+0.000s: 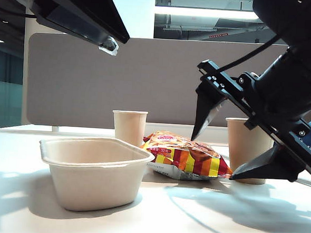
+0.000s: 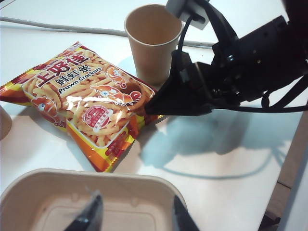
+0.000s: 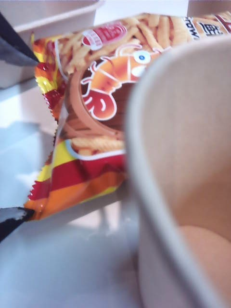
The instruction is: Pick up a bag of chips and put them in the box.
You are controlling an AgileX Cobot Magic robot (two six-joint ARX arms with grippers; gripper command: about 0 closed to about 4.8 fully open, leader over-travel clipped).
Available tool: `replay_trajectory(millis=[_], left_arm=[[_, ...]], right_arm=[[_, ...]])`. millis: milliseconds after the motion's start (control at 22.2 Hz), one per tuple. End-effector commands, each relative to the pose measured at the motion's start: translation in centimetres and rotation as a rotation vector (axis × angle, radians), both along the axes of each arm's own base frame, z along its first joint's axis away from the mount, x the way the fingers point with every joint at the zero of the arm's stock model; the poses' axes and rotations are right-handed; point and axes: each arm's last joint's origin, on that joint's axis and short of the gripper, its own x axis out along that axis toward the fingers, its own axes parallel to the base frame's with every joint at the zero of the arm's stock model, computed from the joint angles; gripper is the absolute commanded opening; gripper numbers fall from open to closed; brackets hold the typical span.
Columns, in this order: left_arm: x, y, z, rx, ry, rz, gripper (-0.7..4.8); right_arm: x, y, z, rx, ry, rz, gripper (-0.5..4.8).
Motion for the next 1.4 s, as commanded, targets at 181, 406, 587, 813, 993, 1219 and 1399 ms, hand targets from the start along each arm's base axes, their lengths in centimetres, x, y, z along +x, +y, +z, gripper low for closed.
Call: replay_trajectory(millis=[181, 406, 587, 813, 993, 1219, 1399], left_arm=[[-0.01, 0.00, 0.18, 0.003, -0.022, -0.019, 1.84], [-0.02, 0.01, 0.16, 0.009, -0.025, -0.024, 1.84], [-0.02, 0.00, 0.15, 0.013, -0.031, -0.028, 1.84], [-0.02, 0.00, 0.15, 0.013, -0.031, -0.028, 1.84], [-0.04, 0.02, 0.10, 0.017, -0.027, -0.028, 1.84], [-0.05, 0.03, 0.10, 0.018, -0.026, -0.028, 1.84], [-0.05, 0.03, 0.10, 0.017, -0.026, -0.028, 1.84]], right_arm=[[0.04, 0.03, 0.13, -0.018, -0.020, 0.010, 3.71], [-0.07, -0.09, -0.04, -0.044, -0.010, 0.011, 3.71], [-0.21, -0.28, -0.29, -0.086, 0.003, 0.009, 3.71], [-0.09, -0.26, -0.17, -0.089, -0.019, -0.007, 3.71], [0.06, -0.22, 0.01, -0.084, -0.045, -0.025, 3.71], [0.19, -0.21, 0.10, -0.084, -0.064, -0.043, 3.70], [0.68, 0.21, 0.01, -0.048, -0.096, -0.045, 3.70]])
